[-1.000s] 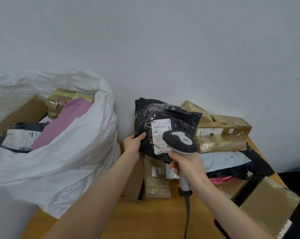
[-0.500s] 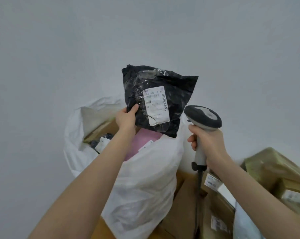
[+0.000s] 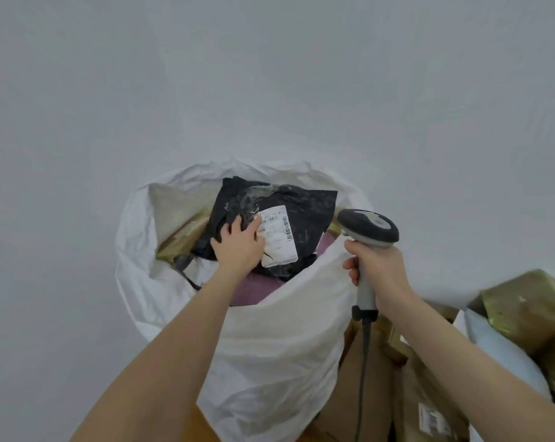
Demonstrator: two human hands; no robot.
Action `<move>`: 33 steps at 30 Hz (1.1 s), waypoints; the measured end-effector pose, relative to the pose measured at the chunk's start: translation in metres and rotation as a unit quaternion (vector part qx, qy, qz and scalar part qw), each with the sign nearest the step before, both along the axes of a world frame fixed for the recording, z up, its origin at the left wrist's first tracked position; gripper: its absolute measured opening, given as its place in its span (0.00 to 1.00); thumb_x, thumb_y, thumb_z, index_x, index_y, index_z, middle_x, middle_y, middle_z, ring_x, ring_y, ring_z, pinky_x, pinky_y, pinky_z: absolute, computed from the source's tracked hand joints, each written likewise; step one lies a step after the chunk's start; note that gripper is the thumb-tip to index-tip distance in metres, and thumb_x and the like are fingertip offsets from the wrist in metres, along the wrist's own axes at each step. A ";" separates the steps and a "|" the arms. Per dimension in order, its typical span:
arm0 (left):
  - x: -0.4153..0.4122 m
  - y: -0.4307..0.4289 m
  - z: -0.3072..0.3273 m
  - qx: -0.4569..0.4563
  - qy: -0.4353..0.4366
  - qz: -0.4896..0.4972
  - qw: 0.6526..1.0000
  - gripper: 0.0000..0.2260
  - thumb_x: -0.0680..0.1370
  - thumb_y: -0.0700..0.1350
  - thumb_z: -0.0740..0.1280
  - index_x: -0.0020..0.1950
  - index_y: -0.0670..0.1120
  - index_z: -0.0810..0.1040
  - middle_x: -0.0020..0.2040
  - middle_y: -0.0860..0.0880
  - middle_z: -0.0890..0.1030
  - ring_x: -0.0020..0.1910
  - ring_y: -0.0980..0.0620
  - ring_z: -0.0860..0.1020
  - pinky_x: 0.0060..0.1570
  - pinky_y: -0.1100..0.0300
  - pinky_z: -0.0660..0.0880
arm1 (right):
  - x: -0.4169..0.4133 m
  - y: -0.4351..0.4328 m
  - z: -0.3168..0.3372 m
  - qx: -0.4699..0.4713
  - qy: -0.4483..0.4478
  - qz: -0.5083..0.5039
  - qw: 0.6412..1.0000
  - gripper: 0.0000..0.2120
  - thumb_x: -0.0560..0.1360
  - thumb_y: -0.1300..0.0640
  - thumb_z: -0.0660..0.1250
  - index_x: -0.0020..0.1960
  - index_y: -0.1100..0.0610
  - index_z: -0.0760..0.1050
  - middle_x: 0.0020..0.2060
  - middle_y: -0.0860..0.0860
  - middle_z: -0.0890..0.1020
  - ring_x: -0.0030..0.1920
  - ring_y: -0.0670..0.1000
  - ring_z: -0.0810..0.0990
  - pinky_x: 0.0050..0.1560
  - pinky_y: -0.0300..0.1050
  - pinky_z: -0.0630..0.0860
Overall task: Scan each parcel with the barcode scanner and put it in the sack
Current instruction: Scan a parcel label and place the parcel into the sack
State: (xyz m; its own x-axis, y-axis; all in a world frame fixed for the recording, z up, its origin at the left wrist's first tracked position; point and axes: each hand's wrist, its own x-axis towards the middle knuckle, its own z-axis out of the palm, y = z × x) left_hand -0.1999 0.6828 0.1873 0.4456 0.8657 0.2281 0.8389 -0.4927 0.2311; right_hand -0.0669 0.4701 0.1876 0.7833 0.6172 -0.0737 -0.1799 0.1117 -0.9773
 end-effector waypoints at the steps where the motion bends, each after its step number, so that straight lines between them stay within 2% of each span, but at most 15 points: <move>1: 0.001 0.004 -0.006 -0.062 0.019 0.000 0.998 0.24 0.80 0.54 0.53 0.77 0.62 0.55 0.79 0.47 0.55 0.76 0.40 0.53 0.71 0.36 0.54 | 0.002 -0.002 -0.004 -0.002 0.006 -0.005 1.000 0.06 0.74 0.58 0.72 0.42 0.60 0.78 0.25 0.52 0.81 0.23 0.47 0.75 0.27 0.39 0.75; 2: -0.001 0.009 -0.012 -0.116 0.035 0.009 0.993 0.23 0.81 0.55 0.51 0.77 0.61 0.54 0.79 0.46 0.55 0.76 0.40 0.53 0.70 0.36 0.54 | 0.005 -0.006 -0.007 -0.003 0.014 -0.008 1.000 0.05 0.74 0.58 0.72 0.43 0.60 0.78 0.25 0.52 0.81 0.23 0.47 0.75 0.26 0.39 0.75; 4: -0.003 0.011 -0.018 -0.149 0.051 0.042 0.987 0.23 0.81 0.54 0.50 0.77 0.59 0.58 0.78 0.45 0.57 0.75 0.40 0.55 0.70 0.35 0.54 | 0.012 -0.016 -0.014 -0.011 0.027 -0.020 0.999 0.05 0.73 0.59 0.72 0.43 0.60 0.78 0.26 0.53 0.81 0.23 0.47 0.75 0.26 0.40 0.75; 6: 0.005 0.005 -0.014 -0.093 0.013 0.081 0.992 0.21 0.81 0.53 0.52 0.73 0.54 0.66 0.74 0.43 0.63 0.73 0.40 0.59 0.69 0.35 0.54 | 0.020 -0.029 -0.022 -0.018 0.044 -0.040 0.998 0.05 0.73 0.59 0.72 0.43 0.60 0.78 0.26 0.53 0.81 0.23 0.47 0.75 0.26 0.40 0.75; 8: 0.023 -0.010 -0.001 0.016 -0.053 0.086 0.995 0.19 0.81 0.51 0.55 0.70 0.50 0.71 0.71 0.42 0.66 0.73 0.42 0.60 0.70 0.37 0.54 | 0.026 -0.042 -0.029 -0.014 0.062 -0.054 0.997 0.05 0.74 0.60 0.71 0.44 0.61 0.78 0.26 0.53 0.80 0.22 0.47 0.74 0.25 0.40 0.74; 12: 0.075 -0.057 0.034 0.106 -0.159 -0.026 0.981 0.18 0.79 0.47 0.60 0.68 0.46 0.72 0.67 0.43 0.70 0.68 0.43 0.65 0.64 0.47 0.63 | 0.037 -0.072 -0.038 -0.007 0.093 -0.074 0.993 0.04 0.74 0.60 0.70 0.44 0.60 0.77 0.26 0.54 0.80 0.21 0.47 0.74 0.25 0.39 0.73; 16: 0.139 -0.129 0.034 0.137 -0.153 -0.148 0.967 0.18 0.78 0.45 0.61 0.68 0.47 0.72 0.67 0.45 0.70 0.67 0.45 0.66 0.59 0.51 0.68 | 0.047 -0.111 -0.047 -0.001 0.112 -0.090 0.990 0.06 0.75 0.61 0.69 0.42 0.62 0.75 0.25 0.55 0.78 0.21 0.49 0.71 0.26 0.41 0.71; 19: 0.179 -0.185 -0.002 0.091 -0.130 -0.215 0.964 0.18 0.78 0.45 0.61 0.68 0.47 0.72 0.67 0.45 0.69 0.67 0.45 0.67 0.60 0.52 0.69 | 0.055 -0.153 -0.059 0.004 0.141 -0.120 0.983 0.07 0.75 0.63 0.69 0.39 0.62 0.75 0.23 0.55 0.76 0.20 0.48 0.71 0.23 0.37 0.70; 22: 0.212 -0.240 -0.051 0.016 -0.090 -0.259 0.961 0.17 0.79 0.47 0.61 0.68 0.47 0.71 0.67 0.44 0.69 0.66 0.45 0.67 0.61 0.52 0.69 | 0.065 -0.202 -0.081 -0.011 0.173 -0.157 0.972 0.04 0.76 0.62 0.68 0.43 0.61 0.75 0.24 0.55 0.77 0.20 0.48 0.71 0.23 0.37 0.69; 26: 0.239 -0.303 -0.112 -0.112 -0.044 -0.336 0.934 0.19 0.78 0.47 0.64 0.68 0.45 0.71 0.67 0.43 0.70 0.66 0.44 0.68 0.63 0.52 0.68 | 0.075 -0.263 -0.119 -0.040 0.209 -0.203 0.956 0.03 0.76 0.62 0.68 0.46 0.62 0.76 0.23 0.55 0.77 0.21 0.49 0.70 0.24 0.40 0.68; 30: 0.253 -0.351 -0.166 -0.221 0.045 -0.393 0.891 0.29 0.74 0.53 0.70 0.72 0.45 0.67 0.69 0.44 0.69 0.68 0.46 0.67 0.65 0.52 0.68 | 0.082 -0.314 -0.151 -0.058 0.249 -0.250 0.934 0.05 0.75 0.61 0.70 0.43 0.62 0.76 0.24 0.55 0.77 0.22 0.50 0.72 0.28 0.43 0.70; 33: 0.266 -0.377 -0.198 -0.252 0.085 -0.406 0.874 0.40 0.70 0.57 0.74 0.75 0.45 0.61 0.71 0.44 0.66 0.69 0.45 0.67 0.65 0.52 0.68 | 0.096 -0.343 -0.165 -0.060 0.272 -0.299 0.913 0.03 0.75 0.61 0.69 0.45 0.61 0.77 0.24 0.54 0.78 0.23 0.49 0.73 0.28 0.43 0.71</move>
State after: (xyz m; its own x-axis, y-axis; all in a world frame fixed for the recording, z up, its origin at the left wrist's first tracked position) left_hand 0.0660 0.3061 -0.0105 0.9504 0.2196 -0.2204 0.3031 -0.8130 0.4971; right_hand 0.0288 0.1273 0.0229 0.8054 0.0531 -0.5903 -0.5833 0.2475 -0.7736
